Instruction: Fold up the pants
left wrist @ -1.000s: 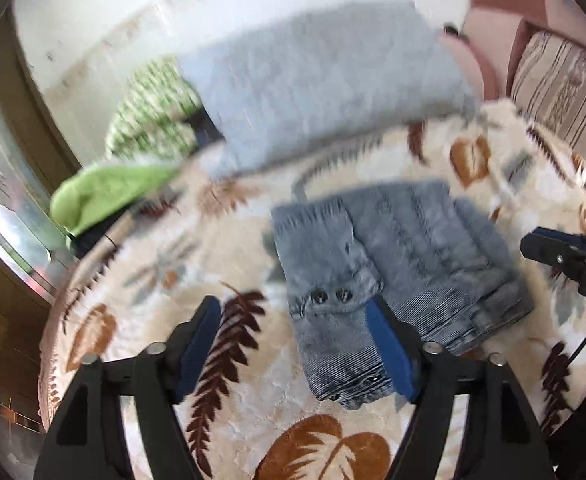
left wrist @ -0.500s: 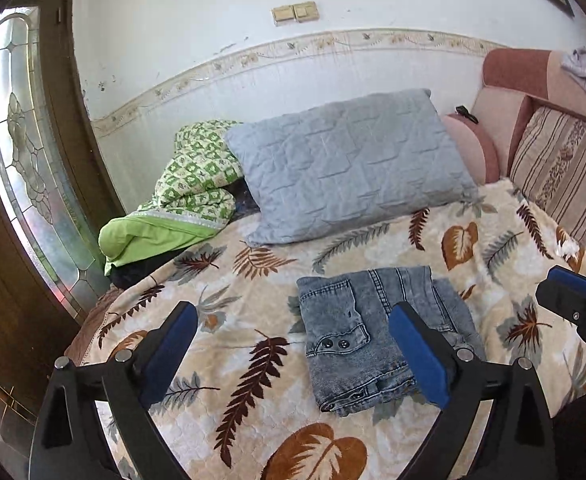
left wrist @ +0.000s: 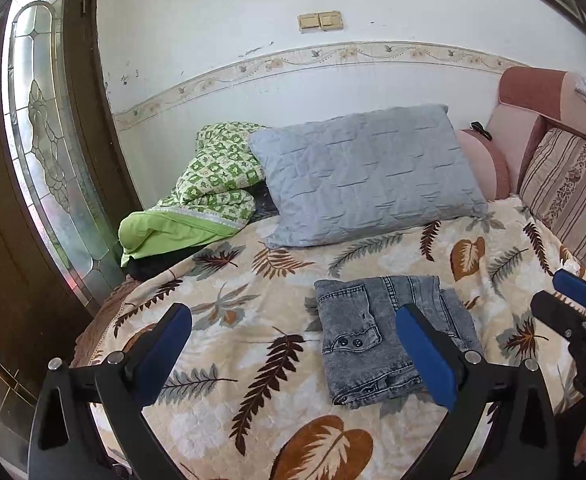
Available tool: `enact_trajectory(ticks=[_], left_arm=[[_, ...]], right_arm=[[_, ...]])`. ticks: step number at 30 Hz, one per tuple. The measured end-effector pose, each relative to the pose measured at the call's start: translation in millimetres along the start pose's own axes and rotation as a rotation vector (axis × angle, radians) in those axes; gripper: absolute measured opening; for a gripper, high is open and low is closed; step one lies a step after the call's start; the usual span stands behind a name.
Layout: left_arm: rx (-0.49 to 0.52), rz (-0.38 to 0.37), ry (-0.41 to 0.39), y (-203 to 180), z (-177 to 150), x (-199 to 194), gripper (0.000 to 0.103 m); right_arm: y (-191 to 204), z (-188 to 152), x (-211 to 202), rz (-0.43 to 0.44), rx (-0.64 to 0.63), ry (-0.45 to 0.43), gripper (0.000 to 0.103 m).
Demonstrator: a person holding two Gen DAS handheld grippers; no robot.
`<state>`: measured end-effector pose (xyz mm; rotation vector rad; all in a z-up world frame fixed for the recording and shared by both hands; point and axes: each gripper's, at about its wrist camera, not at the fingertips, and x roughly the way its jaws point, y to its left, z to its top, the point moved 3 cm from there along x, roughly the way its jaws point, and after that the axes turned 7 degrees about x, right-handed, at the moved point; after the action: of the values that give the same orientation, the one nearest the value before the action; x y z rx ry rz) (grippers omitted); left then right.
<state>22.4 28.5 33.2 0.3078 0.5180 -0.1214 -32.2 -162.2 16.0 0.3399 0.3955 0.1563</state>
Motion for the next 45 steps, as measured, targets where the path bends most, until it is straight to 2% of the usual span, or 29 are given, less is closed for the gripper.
enact_trajectory(ticks=[9,18,45], left_arm=[[-0.033,0.014,0.006,15.4,-2.6,-0.3,0.102],[-0.016,0.035,0.002,16.1,-5.8,-2.2,0.102],[-0.025,0.014,0.025,16.9,-11.6,0.8,0.102]], right_arm=[[15.2,-9.6,13.1,0.015,-0.029,0.044,0.057],[22.3,-21.7,24.8,0.024,-0.047,0.092,0.057],[27.4,-41.8,40.7,0.038,-0.060,0.152,0.057]])
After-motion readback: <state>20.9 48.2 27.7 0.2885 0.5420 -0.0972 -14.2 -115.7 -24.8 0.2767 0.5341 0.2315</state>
